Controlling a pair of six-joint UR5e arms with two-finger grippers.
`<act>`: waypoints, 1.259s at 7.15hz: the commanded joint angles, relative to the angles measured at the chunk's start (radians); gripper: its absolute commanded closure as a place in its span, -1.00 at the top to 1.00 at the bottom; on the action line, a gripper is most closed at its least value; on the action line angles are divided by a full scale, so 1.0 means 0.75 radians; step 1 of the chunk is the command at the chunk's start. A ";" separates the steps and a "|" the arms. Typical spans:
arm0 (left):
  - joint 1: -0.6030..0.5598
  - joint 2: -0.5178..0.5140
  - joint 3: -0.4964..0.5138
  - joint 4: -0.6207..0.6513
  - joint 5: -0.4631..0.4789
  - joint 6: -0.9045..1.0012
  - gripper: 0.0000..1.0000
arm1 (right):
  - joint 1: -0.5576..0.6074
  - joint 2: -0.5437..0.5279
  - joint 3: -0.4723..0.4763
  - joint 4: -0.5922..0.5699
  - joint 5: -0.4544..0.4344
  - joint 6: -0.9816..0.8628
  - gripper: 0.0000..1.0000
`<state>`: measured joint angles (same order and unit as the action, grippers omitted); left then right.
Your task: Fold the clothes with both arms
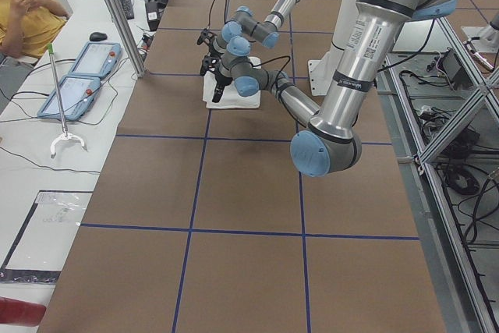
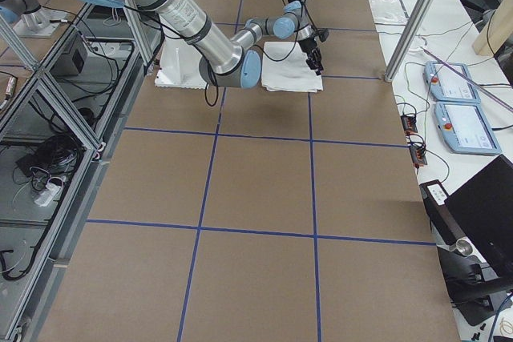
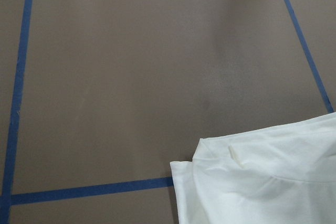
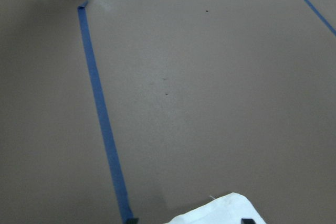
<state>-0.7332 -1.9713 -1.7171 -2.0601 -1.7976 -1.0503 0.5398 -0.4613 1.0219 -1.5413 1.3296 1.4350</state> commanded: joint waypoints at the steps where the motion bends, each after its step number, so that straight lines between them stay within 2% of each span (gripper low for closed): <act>1: 0.000 0.008 -0.009 0.000 -0.002 0.012 1.00 | -0.016 -0.015 0.047 0.130 0.090 -0.017 1.00; 3: 0.000 0.010 -0.012 0.000 -0.002 0.010 1.00 | -0.106 -0.174 0.277 0.137 0.125 -0.030 1.00; 6: 0.000 0.012 -0.012 0.000 -0.002 0.001 1.00 | -0.131 -0.236 0.276 0.135 0.091 -0.097 1.00; 9: 0.000 0.021 -0.014 -0.002 0.000 -0.003 1.00 | -0.029 -0.254 0.223 0.128 0.078 -0.246 1.00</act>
<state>-0.7332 -1.9566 -1.7264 -2.0611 -1.7980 -1.0518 0.4851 -0.6428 1.2134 -1.4438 1.3910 1.2960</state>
